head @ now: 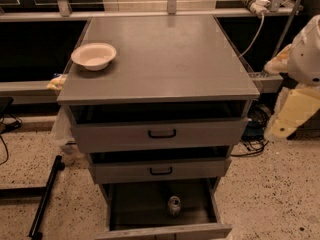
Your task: Pick 7up can from bottom drawer and place on counter
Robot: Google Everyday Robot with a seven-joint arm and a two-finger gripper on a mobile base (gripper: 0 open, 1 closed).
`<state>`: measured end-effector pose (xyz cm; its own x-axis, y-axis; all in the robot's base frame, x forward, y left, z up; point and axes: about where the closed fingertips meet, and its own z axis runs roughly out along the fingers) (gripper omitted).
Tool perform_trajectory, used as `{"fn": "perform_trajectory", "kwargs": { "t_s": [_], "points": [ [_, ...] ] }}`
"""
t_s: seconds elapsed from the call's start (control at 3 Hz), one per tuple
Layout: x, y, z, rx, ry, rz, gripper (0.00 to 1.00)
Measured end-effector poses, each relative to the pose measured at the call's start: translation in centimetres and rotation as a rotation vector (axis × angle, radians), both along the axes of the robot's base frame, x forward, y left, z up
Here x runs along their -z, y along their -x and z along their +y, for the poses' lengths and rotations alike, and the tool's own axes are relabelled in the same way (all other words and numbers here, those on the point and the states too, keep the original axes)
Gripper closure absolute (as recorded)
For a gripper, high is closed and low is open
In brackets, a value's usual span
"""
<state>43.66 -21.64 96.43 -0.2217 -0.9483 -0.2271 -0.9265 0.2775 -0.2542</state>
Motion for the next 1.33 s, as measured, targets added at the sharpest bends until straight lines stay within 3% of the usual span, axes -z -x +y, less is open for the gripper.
{"fn": "perform_trajectory", "kwargs": {
  "t_s": [0.33,0.67,1.0,1.33],
  "points": [
    [4.5,0.7,0.1,0.013,-0.061,0.001,0.43],
    [11.0,0.6,0.2,0.027,-0.137,0.010,0.66],
    [19.5,0.6,0.9,0.009,-0.221,0.104,0.89],
    [20.8,0.6,0.9,0.010,-0.232,0.125,1.00]
  ]
}}
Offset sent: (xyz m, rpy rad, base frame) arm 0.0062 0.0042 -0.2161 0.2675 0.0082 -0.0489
